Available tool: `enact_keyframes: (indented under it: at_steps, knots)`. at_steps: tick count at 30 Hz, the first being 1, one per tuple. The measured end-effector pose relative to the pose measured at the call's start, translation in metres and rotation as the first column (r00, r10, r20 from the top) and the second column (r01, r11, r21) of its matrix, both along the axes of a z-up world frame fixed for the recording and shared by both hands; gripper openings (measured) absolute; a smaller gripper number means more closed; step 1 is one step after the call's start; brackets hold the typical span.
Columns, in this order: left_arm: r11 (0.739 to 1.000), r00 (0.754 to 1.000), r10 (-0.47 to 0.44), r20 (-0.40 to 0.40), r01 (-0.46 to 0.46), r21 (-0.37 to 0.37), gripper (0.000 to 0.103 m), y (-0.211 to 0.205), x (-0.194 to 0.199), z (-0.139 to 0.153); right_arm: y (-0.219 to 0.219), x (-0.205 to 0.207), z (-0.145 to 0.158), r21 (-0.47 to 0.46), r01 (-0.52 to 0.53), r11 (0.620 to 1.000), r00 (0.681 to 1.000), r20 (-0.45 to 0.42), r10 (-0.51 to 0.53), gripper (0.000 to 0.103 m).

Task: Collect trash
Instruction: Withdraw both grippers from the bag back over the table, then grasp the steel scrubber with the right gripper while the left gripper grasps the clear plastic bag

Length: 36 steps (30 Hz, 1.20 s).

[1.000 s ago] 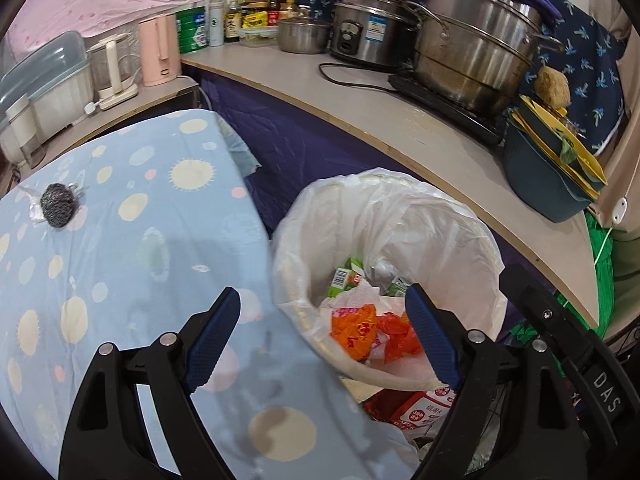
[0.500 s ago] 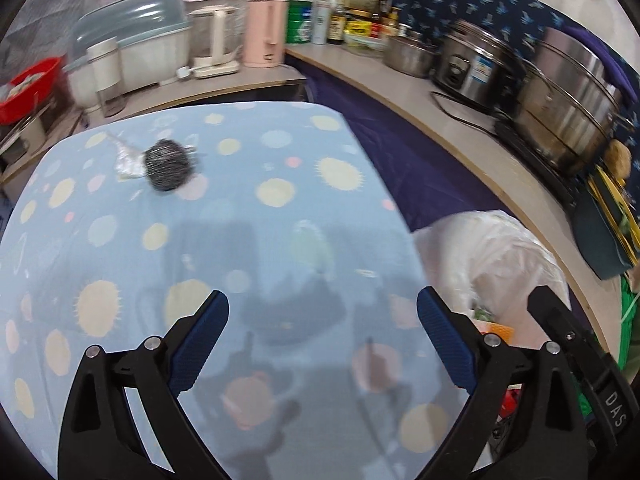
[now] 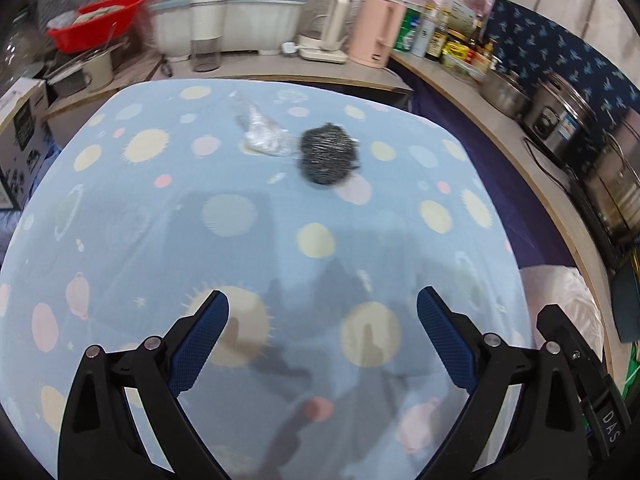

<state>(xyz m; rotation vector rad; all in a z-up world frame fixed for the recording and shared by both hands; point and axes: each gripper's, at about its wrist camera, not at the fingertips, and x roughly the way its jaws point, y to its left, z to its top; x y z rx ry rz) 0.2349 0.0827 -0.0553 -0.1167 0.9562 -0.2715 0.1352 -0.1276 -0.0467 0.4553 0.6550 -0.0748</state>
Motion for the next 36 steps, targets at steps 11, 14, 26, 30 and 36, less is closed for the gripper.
enact_keyframes:
  at_steps: [11,14,26,30,36]
  knots:
    - [0.993,0.993,0.116,0.001,-0.116,0.016,0.091,0.064,0.045,-0.008,0.049,0.083,-0.014,-0.007,-0.09,0.996,0.996,-0.028,0.09,0.058]
    - [0.99,0.991,0.137,-0.001,-0.137,0.016,0.091,0.075,0.058,-0.009,0.06,0.106,-0.018,-0.008,-0.113,0.994,0.993,-0.034,0.113,0.058]
    - [0.988,0.988,0.152,0.012,-0.152,0.038,0.091,0.078,0.104,-0.013,0.076,0.181,-0.033,0.0,-0.149,0.989,0.987,-0.059,0.149,0.058]
    - [0.987,0.988,0.152,0.006,-0.153,0.041,0.091,0.075,0.118,-0.017,0.08,0.2,-0.039,-0.013,-0.159,0.987,0.985,-0.068,0.158,0.058]
    - [0.987,0.988,0.152,0.002,-0.152,0.042,0.091,0.068,0.138,-0.021,0.082,0.217,-0.051,-0.02,-0.197,0.98,0.978,-0.072,0.195,0.05]
